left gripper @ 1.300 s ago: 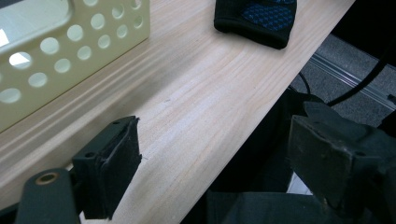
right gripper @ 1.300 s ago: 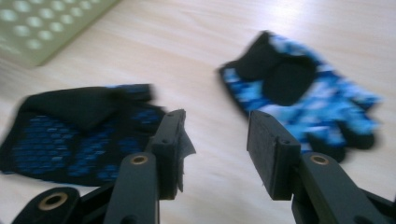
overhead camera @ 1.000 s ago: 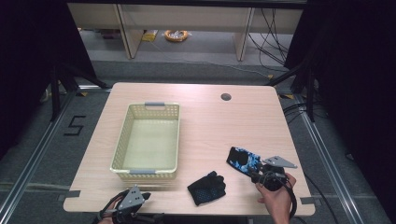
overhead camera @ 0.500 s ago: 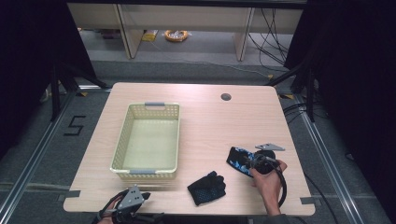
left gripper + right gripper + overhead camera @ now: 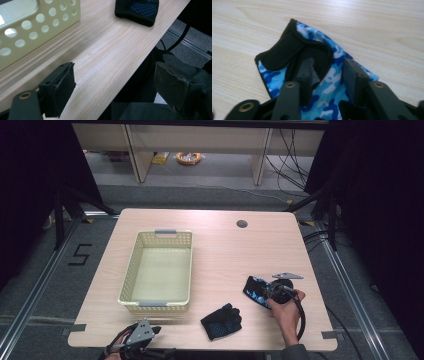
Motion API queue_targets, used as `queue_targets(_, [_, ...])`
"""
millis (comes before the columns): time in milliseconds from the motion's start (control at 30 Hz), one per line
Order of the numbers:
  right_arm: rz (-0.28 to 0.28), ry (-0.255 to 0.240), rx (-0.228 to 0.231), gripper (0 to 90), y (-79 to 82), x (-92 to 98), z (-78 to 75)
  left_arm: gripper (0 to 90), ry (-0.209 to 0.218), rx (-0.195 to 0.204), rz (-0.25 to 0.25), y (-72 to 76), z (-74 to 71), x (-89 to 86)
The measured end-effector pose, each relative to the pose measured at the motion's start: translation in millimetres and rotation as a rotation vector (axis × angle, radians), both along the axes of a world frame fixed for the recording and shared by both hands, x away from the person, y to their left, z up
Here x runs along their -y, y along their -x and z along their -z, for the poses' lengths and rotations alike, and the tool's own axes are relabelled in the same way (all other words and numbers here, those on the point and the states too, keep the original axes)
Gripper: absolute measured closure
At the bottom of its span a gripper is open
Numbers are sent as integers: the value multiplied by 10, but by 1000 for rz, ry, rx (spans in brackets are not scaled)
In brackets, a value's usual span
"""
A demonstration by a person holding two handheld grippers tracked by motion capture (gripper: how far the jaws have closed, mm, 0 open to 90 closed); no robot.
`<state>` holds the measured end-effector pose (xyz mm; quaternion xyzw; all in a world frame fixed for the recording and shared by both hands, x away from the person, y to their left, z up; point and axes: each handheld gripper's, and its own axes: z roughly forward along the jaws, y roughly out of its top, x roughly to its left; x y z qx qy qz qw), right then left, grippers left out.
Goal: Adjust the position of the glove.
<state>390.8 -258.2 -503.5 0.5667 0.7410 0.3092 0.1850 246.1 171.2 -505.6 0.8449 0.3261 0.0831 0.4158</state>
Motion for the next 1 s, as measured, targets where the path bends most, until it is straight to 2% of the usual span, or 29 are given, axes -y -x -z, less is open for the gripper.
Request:
queue_targets(100, [-14, -4, 2, 694, -9, 30, 0, 165, 13, 1, -10, 3, 2, 6])
queue_targets(133, [-27, -11, -12, 711, -4, 47, -1, 165, 16, 2, -14, 3, 5, 7])
queue_targets(233, [-50, -30, 2, 761, -13, 66, 12, 165, 17, 2, -12, 2, 5, 9])
queue_targets(267, [-48, -13, 9, 768, -10, 61, 7, 165, 14, 2, -10, 2, 4, 8])
queue_targets(300, [-79, -18, 17, 771, -18, 69, 12, 165, 16, 1, -11, 1, 5, 9])
queue_targets(333, [-65, -29, 5, 774, -9, 55, 2, 165, 18, 1, -12, 1, 5, 10])
queue_targets(400, [-91, -21, 35, 778, -15, 71, -5, 165, 18, 2, -12, 2, 2, 9])
queue_targets(433, [-84, -11, 30, 779, -12, 77, -23, 165, 18, 2, -12, 1, 2, 7])
queue_targets(467, [-77, -29, 44, 781, -14, 69, -37, 165, 16, -3, -8, 0, -1, 3])
queue_targets(533, [-90, -39, 62, 782, 6, 72, -98, 165, 15, -1, -8, 0, -2, 3])
queue_targets(567, [-101, -29, 69, 782, 30, 80, -146, 165, 0, 1, 2, -4, -9, -11])
queue_targets(600, [-125, -22, 94, 783, 35, 89, -175, 165, -12, 2, 7, -9, -12, -20])
queue_targets(633, [-133, -36, 112, 783, 42, 75, -197, 165, -10, 7, 2, -8, -10, -17])
queue_targets(667, [-143, -23, 116, 783, 61, 79, -238, 165, -9, 8, 2, -8, -10, -17])
queue_targets(700, [-140, -44, 118, 783, 89, 65, -283, 165, -10, 7, 5, -7, -14, -20])
queue_targets(733, [-162, -58, 130, 783, 116, 65, -325, 165, -9, 7, 4, -7, -14, -22])
queue_targets(833, [-204, -78, 158, 783, 183, 42, -425, 165, 44, -19, -33, 15, 4, 15])
queue_targets(900, [-227, -84, 164, 783, 239, 10, -478, 165, 13, -12, -22, 3, -2, -3])
queue_targets(933, [-229, -99, 137, 783, 278, -20, -508, 165, 15, -10, -23, 4, -2, -4])
queue_targets(967, [-270, -86, 181, 783, 270, -16, -504, 165, 26, -11, -28, 8, -3, -1])
queue_targets(1000, [-292, -76, 181, 783, 292, -27, -520, 165, 35, 0, -21, 4, -7, -1])
